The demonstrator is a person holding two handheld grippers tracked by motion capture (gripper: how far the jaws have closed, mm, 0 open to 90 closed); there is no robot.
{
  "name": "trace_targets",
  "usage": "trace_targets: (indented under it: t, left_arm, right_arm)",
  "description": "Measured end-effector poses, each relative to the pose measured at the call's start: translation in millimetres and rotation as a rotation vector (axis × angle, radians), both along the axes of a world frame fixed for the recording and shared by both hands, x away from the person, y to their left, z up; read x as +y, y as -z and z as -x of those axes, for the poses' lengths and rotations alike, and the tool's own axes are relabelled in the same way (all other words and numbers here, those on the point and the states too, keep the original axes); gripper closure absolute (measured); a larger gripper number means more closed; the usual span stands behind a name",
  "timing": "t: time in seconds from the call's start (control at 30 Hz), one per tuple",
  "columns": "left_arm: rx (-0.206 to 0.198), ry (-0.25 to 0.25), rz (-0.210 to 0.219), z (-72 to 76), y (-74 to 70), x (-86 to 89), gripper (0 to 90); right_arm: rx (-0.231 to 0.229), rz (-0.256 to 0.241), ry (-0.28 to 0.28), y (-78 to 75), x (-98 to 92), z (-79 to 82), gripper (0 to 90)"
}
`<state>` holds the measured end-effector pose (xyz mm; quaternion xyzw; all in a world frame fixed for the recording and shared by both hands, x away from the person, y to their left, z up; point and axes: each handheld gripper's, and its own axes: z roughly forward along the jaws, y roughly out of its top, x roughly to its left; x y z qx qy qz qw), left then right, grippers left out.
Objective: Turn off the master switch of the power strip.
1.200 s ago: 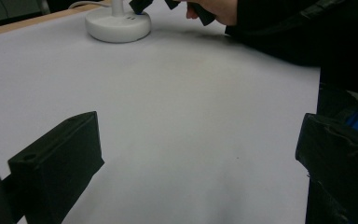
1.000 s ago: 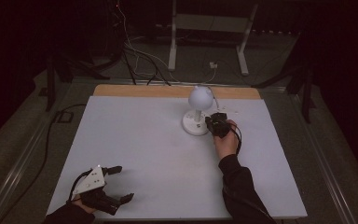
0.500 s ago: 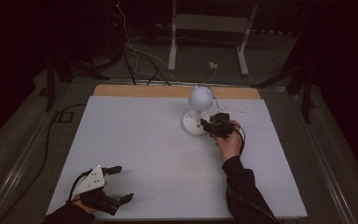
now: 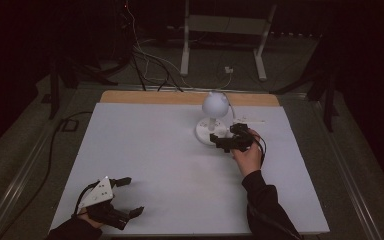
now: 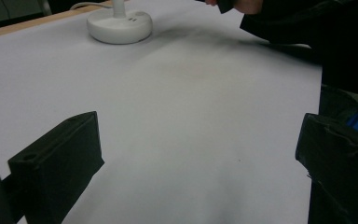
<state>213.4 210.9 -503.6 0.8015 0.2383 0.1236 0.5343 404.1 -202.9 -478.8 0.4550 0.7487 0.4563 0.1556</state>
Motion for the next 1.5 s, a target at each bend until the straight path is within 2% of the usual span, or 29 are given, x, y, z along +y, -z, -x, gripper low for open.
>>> trace_targets:
  t: [0.1, 0.3, 0.4, 0.53, 0.67, 0.8, 0.97, 1.13, 1.33, 1.5]
  left_arm:
    - [0.004, -0.001, 0.001, -1.0, 0.3, 0.1, 0.9]
    - [0.005, -0.004, 0.002, -1.1, 0.4, 0.2, 0.9]
    - [0.005, -0.007, 0.003, -0.4, 0.4, 0.7, 0.9]
    - [0.003, -0.005, 0.001, 0.8, 0.2, 1.2, 0.9]
    - [0.002, -0.004, 0.002, 1.6, 0.0, 1.3, 0.9]
    - [0.002, -0.003, 0.003, 1.9, 0.0, 1.4, 0.9]
    - [-0.001, -0.001, 0.005, 2.2, -0.2, 1.2, 0.9]
    - [-0.002, 0.007, 0.0, 2.7, -0.3, 0.3, 0.9]
    - [-0.003, 0.008, 0.001, 2.7, -0.1, -0.3, 0.9]
    - [0.0, 0.009, -0.002, 2.5, 0.1, -0.8, 0.9]
  right_arm:
    - [0.009, -0.037, -0.032, -2.7, 0.1, 2.0, 0.6]
    - [-0.03, -0.074, -0.076, -9.7, 2.0, 7.8, 0.0]
    - [-0.026, -0.07, -0.107, -11.3, 5.7, 10.5, 0.0]
    - [-0.011, -0.048, -0.111, -11.7, 8.1, 14.5, 0.0]
    - [-0.03, -0.059, -0.104, -13.5, 6.6, 20.5, 0.0]
    - [-0.058, -0.053, -0.114, -17.9, 5.2, 27.3, 0.0]
    - [-0.072, -0.073, -0.136, -23.3, 1.5, 40.0, 0.0]
    - [-0.086, -0.096, -0.174, -26.1, -3.9, 56.1, 0.0]
    - [-0.063, -0.118, -0.239, -22.6, -11.7, 73.9, 0.0]
    - [-0.073, -0.07, -0.29, -15.3, -18.2, 85.7, 0.0]
